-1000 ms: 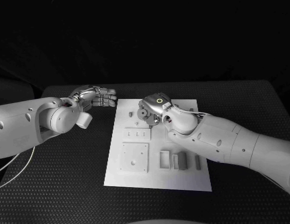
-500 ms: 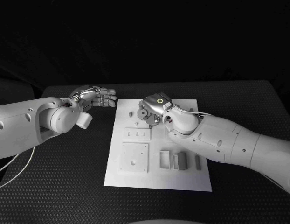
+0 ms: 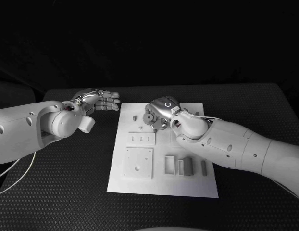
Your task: Assemble the parts on the task board
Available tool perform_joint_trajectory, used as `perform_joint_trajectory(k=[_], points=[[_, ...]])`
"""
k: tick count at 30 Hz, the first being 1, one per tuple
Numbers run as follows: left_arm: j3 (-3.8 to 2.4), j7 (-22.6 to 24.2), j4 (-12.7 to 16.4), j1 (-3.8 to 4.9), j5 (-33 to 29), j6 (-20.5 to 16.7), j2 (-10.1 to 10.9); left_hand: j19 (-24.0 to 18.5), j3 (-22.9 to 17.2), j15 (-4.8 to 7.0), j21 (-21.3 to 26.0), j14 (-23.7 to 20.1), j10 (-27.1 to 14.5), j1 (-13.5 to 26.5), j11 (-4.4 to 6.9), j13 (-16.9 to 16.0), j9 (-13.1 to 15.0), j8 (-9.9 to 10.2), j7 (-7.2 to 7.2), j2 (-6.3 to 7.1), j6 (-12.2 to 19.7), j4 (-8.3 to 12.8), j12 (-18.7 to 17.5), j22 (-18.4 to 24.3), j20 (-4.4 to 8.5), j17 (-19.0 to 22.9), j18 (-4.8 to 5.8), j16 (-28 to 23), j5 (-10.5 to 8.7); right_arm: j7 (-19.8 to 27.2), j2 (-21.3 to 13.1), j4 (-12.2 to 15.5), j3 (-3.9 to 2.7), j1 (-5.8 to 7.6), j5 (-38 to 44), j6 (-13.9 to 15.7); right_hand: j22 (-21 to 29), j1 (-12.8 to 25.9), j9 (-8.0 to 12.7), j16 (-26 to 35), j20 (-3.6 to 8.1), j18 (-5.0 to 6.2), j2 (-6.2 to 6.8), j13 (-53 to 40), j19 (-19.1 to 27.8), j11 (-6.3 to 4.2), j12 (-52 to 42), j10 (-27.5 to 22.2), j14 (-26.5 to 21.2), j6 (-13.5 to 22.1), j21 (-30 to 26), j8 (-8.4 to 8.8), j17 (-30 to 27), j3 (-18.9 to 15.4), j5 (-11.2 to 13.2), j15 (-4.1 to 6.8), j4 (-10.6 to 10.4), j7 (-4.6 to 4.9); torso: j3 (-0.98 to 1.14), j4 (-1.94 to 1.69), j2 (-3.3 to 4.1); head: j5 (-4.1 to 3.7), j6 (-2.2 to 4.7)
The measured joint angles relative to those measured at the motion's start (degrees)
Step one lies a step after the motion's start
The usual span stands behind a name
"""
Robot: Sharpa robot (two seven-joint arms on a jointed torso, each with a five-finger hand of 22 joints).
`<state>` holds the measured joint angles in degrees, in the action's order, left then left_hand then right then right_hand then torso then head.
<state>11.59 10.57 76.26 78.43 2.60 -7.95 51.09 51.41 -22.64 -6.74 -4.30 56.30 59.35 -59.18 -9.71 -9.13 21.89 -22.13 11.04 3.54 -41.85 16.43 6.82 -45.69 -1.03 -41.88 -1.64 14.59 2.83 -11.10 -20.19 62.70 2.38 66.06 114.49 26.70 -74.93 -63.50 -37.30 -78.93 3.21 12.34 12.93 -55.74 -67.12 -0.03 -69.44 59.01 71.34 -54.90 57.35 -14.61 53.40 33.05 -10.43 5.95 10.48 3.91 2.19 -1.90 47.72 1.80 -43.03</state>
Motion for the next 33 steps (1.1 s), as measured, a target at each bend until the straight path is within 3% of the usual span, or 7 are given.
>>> perform_joint_trajectory(k=[6,24,33], points=[[0.01,0.0,0.0,0.0,0.0,0.0,0.0,0.0,0.0,0.0,0.0,0.0,0.0,0.0,0.0,0.0,0.0,0.0,0.0,0.0,0.0,0.0,0.0,0.0,0.0,0.0,0.0,0.0,0.0,0.5,-1.1,0.7,0.03,-0.01,-0.9,1.0,0.0,0.4,0.0,0.0,0.14,0.06,0.42,0.0,-0.2,-0.18,0.0,0.2,0.2,-0.3,0.0,0.0,0.0,0.1,0.0,0.16,-1.3,0.1,0.0,0.03,-0.01,0.1,0.14],[0.0,0.0,-0.2,0.0,0.0,0.0,0.1,0.0,0.0,0.0,0.0,0.0,-0.2,0.0,-0.21,0.0,0.0,0.0,0.0,0.0,0.0,0.0,0.0,0.0,0.0,0.0,0.0,0.0,0.0,2.0,-2.0,2.0,-0.35,0.22,-2.3,3.9,0.0,0.6,-0.1,0.0,0.16,0.05,0.67,0.1,-0.5,-0.38,0.0,0.4,0.4,-0.3,0.0,0.15,0.0,0.2,0.0,0.22,-1.7,0.11,0.0,0.05,-0.01,0.13,0.36],[0.01,0.0,-0.2,0.0,0.0,0.0,0.3,0.0,0.0,0.0,0.0,0.0,-0.2,0.0,-0.21,0.0,0.0,0.0,0.0,0.0,0.0,0.0,0.0,0.0,0.0,0.0,0.01,0.0,0.0,2.3,-3.7,4.6,-0.55,0.54,-2.4,4.9,0.0,0.7,-0.1,0.0,0.28,0.05,0.74,0.1,-0.8,-0.38,0.1,0.4,0.5,-0.6,0.0,0.29,0.0,0.3,0.0,0.18,-1.9,0.08,-0.01,0.07,-0.01,0.2,0.41]])
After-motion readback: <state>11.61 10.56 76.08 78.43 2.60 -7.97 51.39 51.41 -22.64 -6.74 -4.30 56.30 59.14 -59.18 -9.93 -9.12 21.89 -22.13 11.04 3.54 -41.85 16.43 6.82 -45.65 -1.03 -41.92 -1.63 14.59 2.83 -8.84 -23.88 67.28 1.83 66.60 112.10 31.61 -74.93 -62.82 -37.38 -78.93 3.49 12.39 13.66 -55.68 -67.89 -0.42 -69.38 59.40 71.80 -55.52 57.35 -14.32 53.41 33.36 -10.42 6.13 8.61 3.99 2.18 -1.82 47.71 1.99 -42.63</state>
